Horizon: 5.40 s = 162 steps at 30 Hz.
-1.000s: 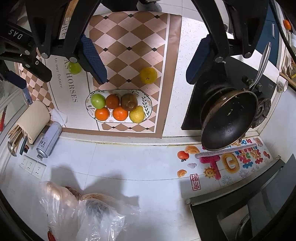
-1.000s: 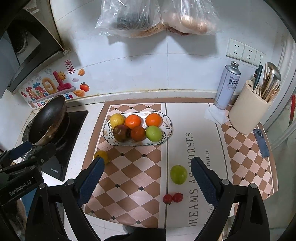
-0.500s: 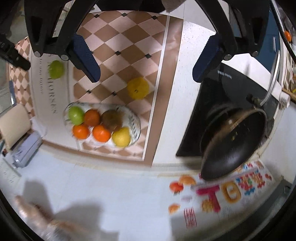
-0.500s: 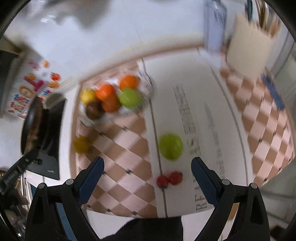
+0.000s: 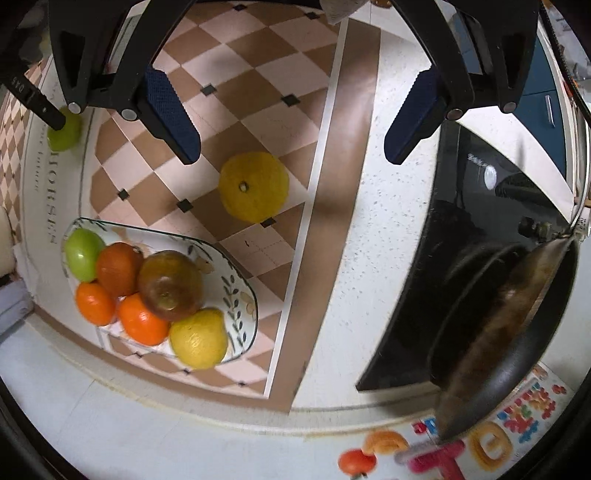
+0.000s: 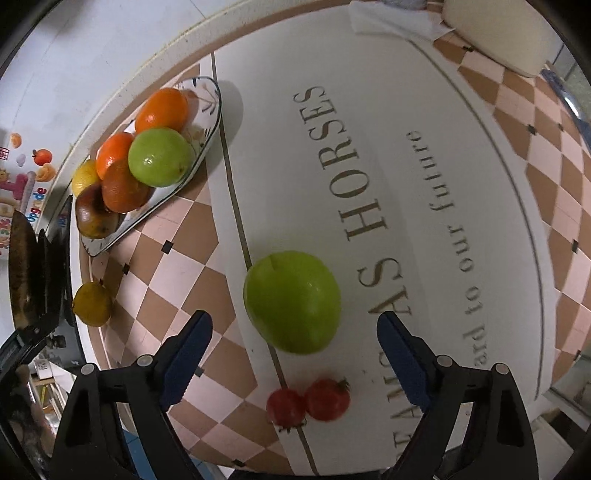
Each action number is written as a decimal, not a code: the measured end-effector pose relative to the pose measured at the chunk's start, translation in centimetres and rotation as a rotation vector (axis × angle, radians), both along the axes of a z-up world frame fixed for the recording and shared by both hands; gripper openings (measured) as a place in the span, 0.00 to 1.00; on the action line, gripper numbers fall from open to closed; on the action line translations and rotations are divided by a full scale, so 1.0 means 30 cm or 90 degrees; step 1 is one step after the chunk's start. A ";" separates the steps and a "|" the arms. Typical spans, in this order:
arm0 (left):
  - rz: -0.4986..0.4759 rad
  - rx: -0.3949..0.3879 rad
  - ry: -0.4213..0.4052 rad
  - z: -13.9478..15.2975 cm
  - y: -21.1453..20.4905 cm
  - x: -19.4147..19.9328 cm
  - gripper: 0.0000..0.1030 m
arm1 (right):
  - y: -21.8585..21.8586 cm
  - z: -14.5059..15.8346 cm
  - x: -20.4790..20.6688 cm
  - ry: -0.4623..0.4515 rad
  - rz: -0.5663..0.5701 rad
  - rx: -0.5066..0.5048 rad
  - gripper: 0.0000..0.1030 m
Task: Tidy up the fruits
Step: 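Grasp the lemon with the left tool while the right tool grasps the green apple, then carry the lemon and green apple onto the plate and open both tools, then lift both tools back from the plate toward the cherry tomatoes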
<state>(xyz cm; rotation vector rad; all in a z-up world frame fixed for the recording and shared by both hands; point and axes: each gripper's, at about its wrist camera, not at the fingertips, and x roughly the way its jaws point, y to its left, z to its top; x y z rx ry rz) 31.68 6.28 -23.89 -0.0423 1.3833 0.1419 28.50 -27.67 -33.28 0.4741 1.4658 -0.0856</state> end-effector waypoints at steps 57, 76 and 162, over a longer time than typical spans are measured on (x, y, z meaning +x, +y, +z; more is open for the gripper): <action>0.009 -0.171 0.077 0.055 0.028 0.361 0.55 | 0.099 0.183 0.435 -0.089 0.079 0.016 0.57; 0.104 -0.254 0.148 -0.150 0.035 0.476 0.55 | 0.089 0.025 0.681 -0.011 0.067 0.031 0.59; -0.122 -0.045 -0.302 0.682 -0.110 -0.485 0.96 | 0.247 0.923 -0.373 -0.342 0.077 -0.087 0.95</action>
